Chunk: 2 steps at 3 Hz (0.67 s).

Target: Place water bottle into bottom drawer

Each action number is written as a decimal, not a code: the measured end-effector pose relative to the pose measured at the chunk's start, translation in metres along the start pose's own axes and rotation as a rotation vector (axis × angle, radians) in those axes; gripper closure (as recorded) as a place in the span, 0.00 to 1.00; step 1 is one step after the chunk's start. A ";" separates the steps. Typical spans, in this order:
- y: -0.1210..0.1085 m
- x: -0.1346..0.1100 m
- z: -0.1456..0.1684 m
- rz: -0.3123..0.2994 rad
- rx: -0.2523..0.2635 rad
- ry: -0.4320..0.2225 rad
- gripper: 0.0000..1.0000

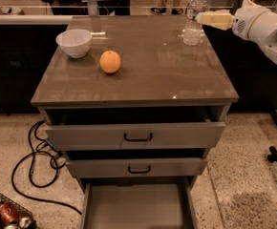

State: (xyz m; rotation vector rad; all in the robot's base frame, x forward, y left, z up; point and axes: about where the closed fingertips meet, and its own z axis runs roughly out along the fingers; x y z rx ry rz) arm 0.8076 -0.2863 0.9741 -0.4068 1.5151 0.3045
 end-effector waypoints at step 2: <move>0.006 0.022 0.061 0.011 0.023 0.141 0.00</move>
Offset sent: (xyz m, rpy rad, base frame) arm 0.0902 0.0319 -0.0429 -0.0839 0.2296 -0.0641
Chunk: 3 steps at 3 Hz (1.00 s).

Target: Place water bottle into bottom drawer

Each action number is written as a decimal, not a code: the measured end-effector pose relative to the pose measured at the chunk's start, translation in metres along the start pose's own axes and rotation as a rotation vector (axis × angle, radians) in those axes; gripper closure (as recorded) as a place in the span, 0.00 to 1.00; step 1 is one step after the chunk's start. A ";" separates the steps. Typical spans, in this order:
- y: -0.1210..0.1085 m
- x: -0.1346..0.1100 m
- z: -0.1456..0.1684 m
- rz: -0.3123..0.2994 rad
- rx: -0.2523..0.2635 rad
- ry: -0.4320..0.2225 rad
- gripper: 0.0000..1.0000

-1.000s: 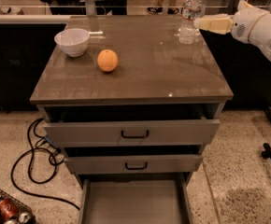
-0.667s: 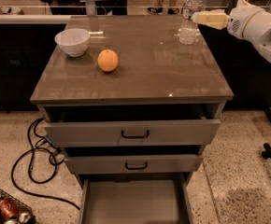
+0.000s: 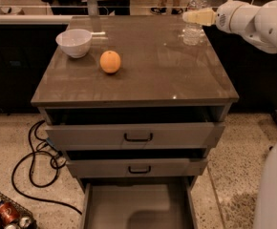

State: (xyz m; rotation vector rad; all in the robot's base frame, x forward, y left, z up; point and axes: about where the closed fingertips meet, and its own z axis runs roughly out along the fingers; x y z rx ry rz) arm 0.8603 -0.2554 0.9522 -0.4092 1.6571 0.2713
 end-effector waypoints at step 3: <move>0.004 0.042 0.052 0.101 -0.017 0.046 0.00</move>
Offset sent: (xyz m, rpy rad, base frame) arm 0.0479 0.0108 -0.0563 0.0817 0.1182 -0.0206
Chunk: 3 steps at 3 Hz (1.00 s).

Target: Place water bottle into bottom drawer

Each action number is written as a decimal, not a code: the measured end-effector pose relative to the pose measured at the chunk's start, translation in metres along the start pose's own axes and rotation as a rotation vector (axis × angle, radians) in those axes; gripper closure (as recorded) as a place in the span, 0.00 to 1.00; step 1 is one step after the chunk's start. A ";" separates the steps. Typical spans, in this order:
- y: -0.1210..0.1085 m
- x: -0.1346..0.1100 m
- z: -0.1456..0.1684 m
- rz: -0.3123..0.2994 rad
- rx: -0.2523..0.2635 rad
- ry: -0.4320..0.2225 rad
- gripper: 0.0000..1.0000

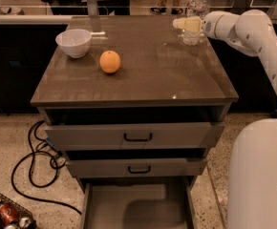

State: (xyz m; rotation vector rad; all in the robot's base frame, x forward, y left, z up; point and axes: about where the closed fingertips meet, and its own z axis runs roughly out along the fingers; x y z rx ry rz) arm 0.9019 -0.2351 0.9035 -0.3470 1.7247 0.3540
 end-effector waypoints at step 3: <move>-0.003 -0.024 -0.003 -0.076 -0.004 -0.111 0.73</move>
Offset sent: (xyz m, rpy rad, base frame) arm -0.0039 -0.0227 0.0416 -0.0405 -0.2200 0.0017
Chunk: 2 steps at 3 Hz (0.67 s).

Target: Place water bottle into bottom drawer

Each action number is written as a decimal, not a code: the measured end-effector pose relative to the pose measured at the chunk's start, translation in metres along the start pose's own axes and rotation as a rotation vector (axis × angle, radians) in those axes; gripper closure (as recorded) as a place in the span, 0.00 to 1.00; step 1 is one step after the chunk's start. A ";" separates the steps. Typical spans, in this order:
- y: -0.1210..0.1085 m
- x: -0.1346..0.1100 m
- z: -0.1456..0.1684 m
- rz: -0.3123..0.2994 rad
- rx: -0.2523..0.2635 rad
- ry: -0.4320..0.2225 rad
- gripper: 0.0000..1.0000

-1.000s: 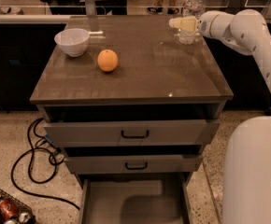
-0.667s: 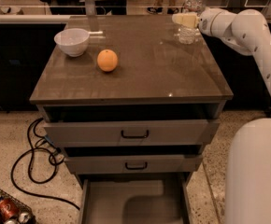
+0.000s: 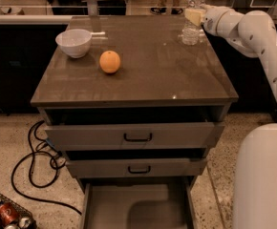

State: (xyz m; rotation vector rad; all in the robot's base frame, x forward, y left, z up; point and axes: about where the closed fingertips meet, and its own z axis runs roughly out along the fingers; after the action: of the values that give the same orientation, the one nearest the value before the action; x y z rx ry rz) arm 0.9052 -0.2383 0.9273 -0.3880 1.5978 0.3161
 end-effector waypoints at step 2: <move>0.004 0.001 0.003 0.001 -0.007 0.001 1.00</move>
Offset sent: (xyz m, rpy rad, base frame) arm 0.0009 0.0029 -0.0011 0.0005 0.0011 0.0035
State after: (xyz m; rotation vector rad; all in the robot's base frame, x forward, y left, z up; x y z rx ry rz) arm 0.9063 -0.2332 0.9258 -0.3928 1.5982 0.3223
